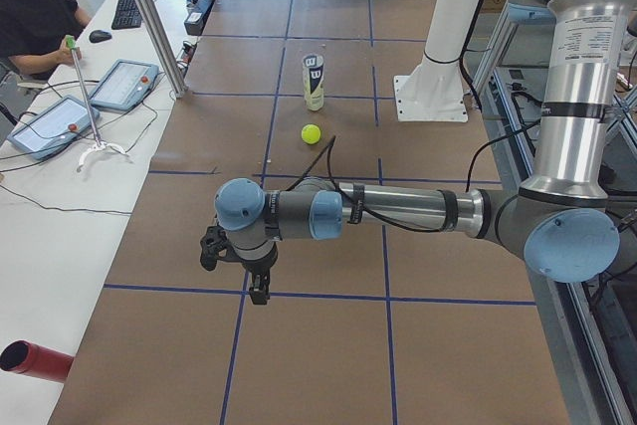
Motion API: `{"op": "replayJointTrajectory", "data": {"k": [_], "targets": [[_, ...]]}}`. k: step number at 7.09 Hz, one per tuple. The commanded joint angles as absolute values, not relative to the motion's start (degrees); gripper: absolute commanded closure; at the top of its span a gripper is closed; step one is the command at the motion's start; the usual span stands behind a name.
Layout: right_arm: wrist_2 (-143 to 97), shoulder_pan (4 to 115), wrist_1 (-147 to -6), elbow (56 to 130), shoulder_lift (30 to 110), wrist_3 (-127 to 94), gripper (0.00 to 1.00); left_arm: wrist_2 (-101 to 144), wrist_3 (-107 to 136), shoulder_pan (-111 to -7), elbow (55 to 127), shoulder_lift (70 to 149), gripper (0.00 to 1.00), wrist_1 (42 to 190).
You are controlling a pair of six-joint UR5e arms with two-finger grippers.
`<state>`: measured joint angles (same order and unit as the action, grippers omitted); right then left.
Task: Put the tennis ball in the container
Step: 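Reach the left gripper down toward the yellow-green tennis ball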
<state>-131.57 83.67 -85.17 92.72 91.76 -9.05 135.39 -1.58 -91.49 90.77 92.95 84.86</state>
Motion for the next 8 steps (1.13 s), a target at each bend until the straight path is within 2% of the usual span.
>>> {"op": "replayJointTrajectory", "data": {"k": [1,3,4,6,8], "targets": [[-131.6,83.7,-85.2,92.7,91.8,-9.1,0.0,135.6,-1.7,-91.4,91.6,93.7,0.0,85.2],[-131.6,83.7,-85.2,92.7,91.8,-9.1,0.0,135.2,1.9,-91.1,95.7,97.5,0.0,83.3],[-131.6,83.7,-85.2,92.7,91.8,-9.1,0.0,135.3,8.3,-87.6,101.5,101.5,0.0,77.5],[-131.6,83.7,-85.2,92.7,91.8,-9.1,0.0,135.6,22.6,-76.8,113.3,102.9,0.0,75.5],[-131.6,83.6,-85.2,92.7,91.8,-9.1,0.0,134.4,39.6,-65.3,117.5,105.5,0.0,78.9]]}}
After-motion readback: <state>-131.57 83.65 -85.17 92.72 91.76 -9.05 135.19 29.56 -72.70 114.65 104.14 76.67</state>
